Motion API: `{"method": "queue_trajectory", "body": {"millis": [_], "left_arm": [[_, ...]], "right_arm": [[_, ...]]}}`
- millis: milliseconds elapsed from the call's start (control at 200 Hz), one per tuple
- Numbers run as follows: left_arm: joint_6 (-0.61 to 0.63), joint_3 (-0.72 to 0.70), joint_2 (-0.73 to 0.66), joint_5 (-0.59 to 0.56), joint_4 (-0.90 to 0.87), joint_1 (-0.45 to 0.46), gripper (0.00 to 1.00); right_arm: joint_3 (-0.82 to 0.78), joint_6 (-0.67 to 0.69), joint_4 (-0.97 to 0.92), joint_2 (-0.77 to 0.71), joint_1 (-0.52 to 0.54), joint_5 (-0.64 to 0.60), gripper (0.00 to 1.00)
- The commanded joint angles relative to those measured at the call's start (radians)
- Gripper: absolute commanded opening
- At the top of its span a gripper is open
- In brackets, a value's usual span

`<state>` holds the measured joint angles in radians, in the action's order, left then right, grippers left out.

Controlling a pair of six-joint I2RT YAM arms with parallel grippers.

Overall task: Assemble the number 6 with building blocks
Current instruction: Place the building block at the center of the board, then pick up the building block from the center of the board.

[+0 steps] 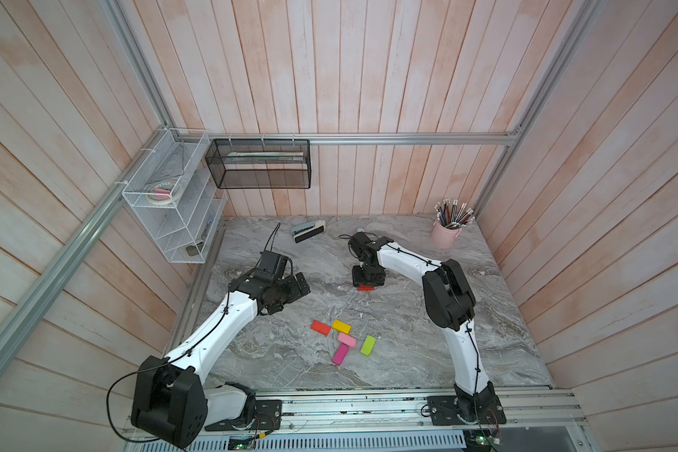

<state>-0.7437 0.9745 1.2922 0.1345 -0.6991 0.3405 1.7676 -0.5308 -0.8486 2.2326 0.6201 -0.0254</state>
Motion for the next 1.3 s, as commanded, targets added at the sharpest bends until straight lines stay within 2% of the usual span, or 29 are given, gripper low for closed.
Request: {"method": "queue_trajectory", "body": {"millis": [0, 95, 160, 260, 470, 580, 710, 810, 1040, 1295], "left_arm": [[0.021, 0.026, 0.010, 0.010, 0.010, 0.002, 1.00], [0.021, 0.025, 0.006, 0.004, 0.006, 0.002, 1.00], [0.021, 0.024, 0.003, 0.002, 0.004, 0.002, 1.00], [0.021, 0.023, -0.001, -0.002, 0.000, 0.002, 1.00], [0.018, 0.012, -0.014, -0.013, -0.011, 0.002, 1.00], [0.014, 0.004, -0.029, -0.022, -0.014, 0.002, 1.00], [-0.002, 0.000, -0.039, -0.026, -0.030, 0.002, 1.00], [-0.026, -0.006, -0.054, -0.021, -0.031, 0.002, 1.00], [-0.061, -0.030, -0.100, -0.009, -0.025, 0.002, 1.00], [-0.082, -0.071, -0.158, -0.008, -0.030, 0.002, 1.00]], "right_arm": [[-0.044, -0.020, 0.046, -0.024, 0.006, 0.008, 0.55], [-0.051, -0.019, 0.050, -0.021, 0.007, 0.009, 0.60], [-0.054, -0.018, 0.054, -0.022, 0.006, 0.008, 0.75], [-0.056, -0.019, 0.064, -0.040, 0.009, 0.008, 0.88], [0.033, -0.008, -0.009, -0.172, 0.030, -0.063, 0.96], [0.059, -0.008, -0.087, -0.229, 0.054, -0.058, 0.96], [-0.063, 0.004, -0.088, -0.304, 0.112, -0.009, 0.96], [-0.211, 0.059, -0.006, -0.365, 0.177, 0.070, 0.93], [-0.438, 0.164, 0.141, -0.450, 0.310, 0.132, 0.78], [-0.498, 0.193, 0.207, -0.447, 0.331, 0.127, 0.77]]}}
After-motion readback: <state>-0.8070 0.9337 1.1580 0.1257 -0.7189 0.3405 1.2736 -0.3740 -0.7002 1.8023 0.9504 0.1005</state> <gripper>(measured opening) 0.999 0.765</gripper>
